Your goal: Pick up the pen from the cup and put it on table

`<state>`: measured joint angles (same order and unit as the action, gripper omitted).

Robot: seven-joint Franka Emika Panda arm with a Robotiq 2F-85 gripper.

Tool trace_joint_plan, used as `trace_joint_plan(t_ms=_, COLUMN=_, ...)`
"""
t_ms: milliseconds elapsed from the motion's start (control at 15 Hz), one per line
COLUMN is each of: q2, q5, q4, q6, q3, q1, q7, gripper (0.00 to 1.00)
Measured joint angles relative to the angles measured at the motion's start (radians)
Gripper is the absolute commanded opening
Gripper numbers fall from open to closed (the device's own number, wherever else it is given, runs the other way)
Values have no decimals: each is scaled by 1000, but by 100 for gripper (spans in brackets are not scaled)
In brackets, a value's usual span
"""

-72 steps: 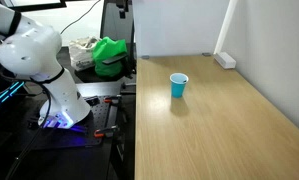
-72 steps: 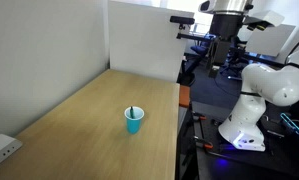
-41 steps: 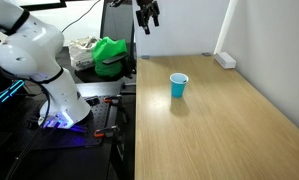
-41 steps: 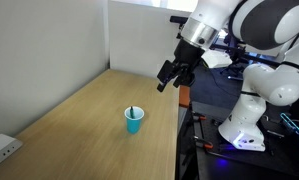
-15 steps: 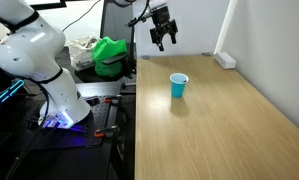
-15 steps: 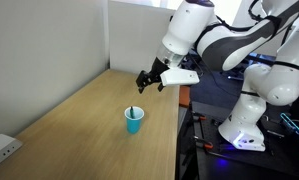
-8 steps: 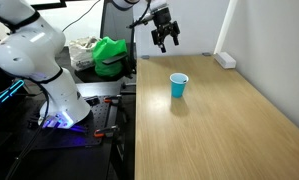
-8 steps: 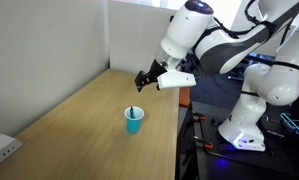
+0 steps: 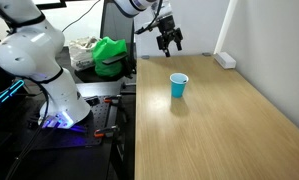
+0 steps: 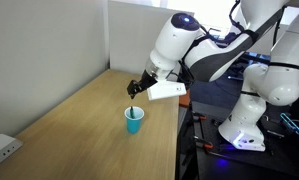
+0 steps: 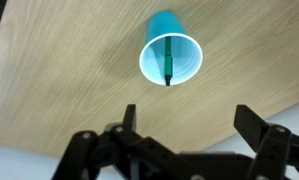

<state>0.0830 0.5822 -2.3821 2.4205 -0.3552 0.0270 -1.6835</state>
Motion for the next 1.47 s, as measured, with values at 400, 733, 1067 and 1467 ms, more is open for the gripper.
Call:
trace_joint_plan(t_ms=400, q2=-123, q5=8, q4=58, q6=-3, q3=56, q1=79, q7=-14, gripper=85)
trace_joint_plan(t_ms=733, q2=-167, q5=8, q4=60, q6=0, q3=103, q1=132, q7=-14, gripper=89)
trace_joint_plan(t_ms=1067, q2=-191, q5=32, q4=57, q6=27, q3=149, q1=149, q7=-14, gripper=87)
trace_joint_plan(t_ms=1467, q2=-229, q5=113, q4=61, q6=85, q3=205, q1=151, q7=-14, gripper=80)
